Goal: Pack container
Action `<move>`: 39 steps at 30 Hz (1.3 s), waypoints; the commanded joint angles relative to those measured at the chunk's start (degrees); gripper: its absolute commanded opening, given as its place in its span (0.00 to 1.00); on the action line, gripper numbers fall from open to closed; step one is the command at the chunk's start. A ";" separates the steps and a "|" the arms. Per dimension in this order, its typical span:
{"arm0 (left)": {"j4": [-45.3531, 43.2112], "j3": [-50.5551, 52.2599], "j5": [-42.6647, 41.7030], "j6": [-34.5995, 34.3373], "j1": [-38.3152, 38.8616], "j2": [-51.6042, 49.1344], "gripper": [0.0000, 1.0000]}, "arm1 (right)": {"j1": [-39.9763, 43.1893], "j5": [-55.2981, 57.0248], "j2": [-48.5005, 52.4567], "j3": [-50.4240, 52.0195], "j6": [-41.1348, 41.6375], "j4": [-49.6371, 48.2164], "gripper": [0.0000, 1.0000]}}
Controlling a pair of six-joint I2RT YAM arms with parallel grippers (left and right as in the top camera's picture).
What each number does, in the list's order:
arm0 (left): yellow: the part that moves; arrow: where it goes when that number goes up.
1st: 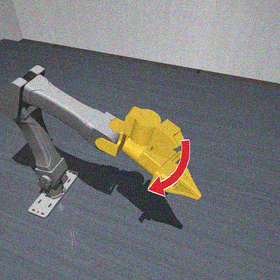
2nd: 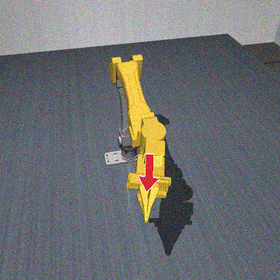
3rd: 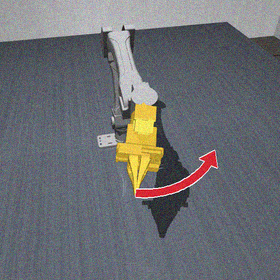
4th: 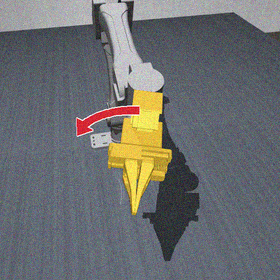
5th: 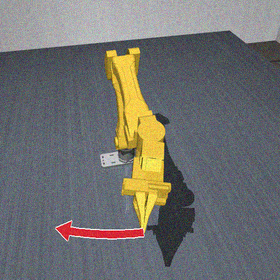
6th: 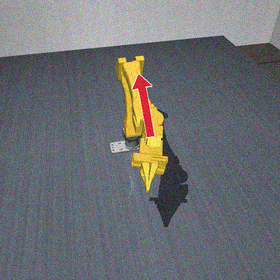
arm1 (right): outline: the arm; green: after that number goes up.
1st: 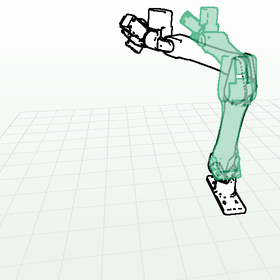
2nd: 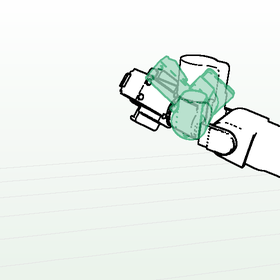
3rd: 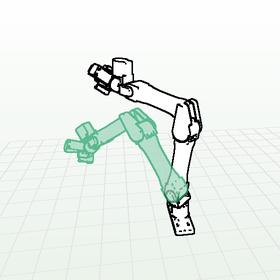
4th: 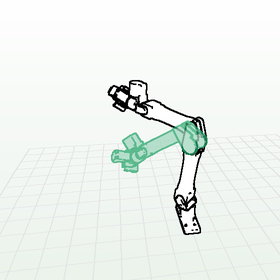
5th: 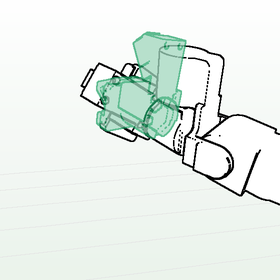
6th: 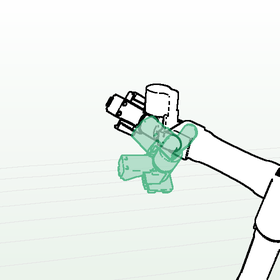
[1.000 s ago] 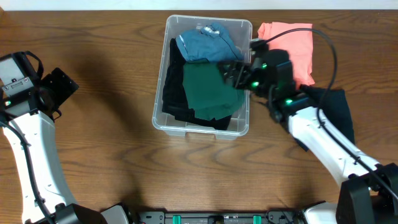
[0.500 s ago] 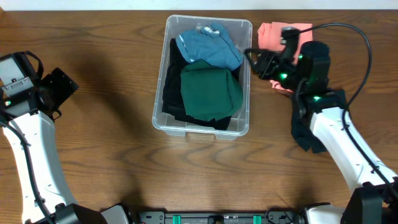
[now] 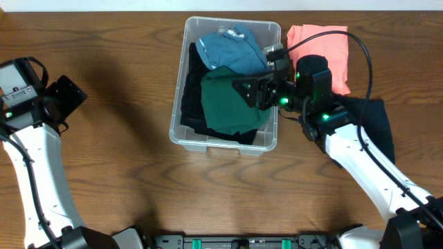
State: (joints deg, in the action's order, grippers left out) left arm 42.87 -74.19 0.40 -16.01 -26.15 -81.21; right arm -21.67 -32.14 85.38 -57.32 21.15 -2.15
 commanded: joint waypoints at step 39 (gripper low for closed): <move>-0.02 -0.50 0.28 0.96 -0.31 0.72 0.98 | -1.11 1.18 6.80 -0.55 -17.94 -0.57 0.21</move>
State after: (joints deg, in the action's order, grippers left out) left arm 42.87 -74.19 0.40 -16.01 -26.15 -81.21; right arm -22.35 -29.21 92.31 -57.30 -1.98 -1.15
